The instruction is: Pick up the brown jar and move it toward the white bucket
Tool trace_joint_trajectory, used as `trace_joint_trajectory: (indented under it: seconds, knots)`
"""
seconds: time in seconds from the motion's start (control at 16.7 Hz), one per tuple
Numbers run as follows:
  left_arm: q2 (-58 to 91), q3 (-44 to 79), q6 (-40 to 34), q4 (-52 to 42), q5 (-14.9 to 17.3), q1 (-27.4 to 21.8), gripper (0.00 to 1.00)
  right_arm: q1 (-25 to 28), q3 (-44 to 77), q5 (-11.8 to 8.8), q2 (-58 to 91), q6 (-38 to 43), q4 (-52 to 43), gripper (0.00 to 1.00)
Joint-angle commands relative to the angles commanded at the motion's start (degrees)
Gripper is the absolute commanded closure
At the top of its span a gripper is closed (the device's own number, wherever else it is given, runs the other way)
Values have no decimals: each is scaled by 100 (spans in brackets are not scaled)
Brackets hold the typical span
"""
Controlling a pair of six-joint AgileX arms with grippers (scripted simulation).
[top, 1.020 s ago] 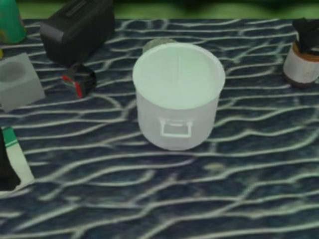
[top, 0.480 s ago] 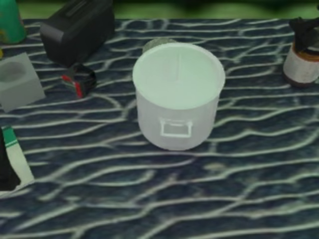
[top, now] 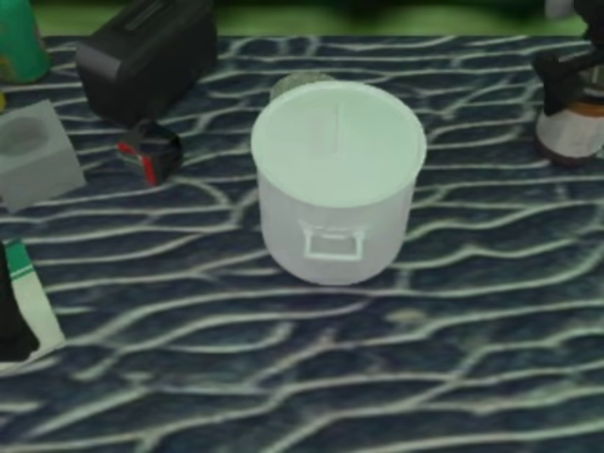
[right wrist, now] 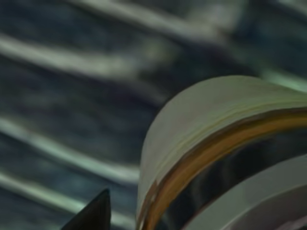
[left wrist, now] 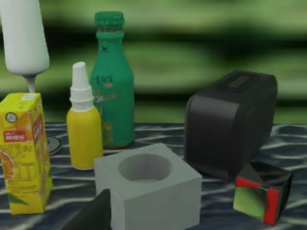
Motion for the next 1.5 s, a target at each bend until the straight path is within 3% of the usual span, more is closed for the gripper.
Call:
trace_joint_trajectory:
  seconds: [0.42,1.2,1.5]
  knots:
    - [0,0,0,0,0,0,0,14,-340,2,-32,15,310,0]
    - [0,0,0,0,0,0,0,14,-340,2,-32,15,310,98]
    - [0,0,0,0,0,0,0,14,-340,2,-32,15,310,100]
